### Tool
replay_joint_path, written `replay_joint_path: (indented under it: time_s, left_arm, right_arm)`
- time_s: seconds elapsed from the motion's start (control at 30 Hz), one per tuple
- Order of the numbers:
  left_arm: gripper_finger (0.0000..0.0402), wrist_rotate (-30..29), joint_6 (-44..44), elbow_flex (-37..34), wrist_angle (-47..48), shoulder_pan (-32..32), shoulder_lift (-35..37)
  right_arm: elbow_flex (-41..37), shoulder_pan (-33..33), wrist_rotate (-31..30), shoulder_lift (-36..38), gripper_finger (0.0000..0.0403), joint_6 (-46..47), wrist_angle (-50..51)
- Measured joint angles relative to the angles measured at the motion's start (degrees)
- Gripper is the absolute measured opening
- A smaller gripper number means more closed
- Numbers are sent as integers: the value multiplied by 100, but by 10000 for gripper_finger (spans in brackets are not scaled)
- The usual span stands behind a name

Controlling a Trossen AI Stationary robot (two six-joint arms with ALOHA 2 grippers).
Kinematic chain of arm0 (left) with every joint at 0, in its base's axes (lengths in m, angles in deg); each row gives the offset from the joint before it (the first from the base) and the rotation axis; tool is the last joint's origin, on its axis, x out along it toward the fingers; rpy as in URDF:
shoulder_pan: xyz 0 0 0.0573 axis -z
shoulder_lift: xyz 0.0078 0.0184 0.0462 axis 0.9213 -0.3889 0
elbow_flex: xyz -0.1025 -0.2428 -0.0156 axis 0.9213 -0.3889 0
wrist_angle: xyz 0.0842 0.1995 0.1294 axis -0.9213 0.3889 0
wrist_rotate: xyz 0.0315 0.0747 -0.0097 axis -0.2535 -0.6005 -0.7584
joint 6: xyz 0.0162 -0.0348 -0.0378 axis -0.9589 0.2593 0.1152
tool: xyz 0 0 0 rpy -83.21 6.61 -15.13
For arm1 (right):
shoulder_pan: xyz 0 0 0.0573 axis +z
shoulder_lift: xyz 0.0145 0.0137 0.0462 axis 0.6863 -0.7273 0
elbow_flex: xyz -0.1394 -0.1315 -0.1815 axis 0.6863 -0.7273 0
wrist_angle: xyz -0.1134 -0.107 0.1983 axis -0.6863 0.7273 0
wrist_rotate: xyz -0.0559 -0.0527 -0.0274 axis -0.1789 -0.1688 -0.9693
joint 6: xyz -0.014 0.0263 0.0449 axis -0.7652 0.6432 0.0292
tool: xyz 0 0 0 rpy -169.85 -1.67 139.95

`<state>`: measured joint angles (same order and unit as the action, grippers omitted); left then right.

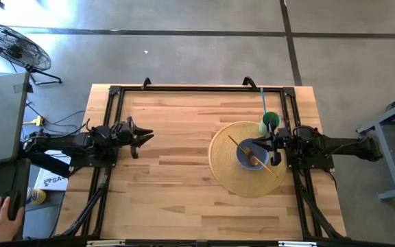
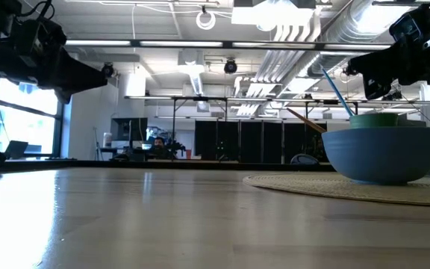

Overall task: Pick & Place Utensil
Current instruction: Return to Home Position

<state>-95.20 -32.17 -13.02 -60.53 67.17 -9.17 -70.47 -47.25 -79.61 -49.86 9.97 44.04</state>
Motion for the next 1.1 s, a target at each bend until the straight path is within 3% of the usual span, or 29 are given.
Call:
replay_joint_path:
  time_s: [1.1]
  left_arm:
    - [90, -11, 0, 0, -17, -2, -70]
  right_arm:
    - [-2, 1, 2, 0, 0, 0, -2]
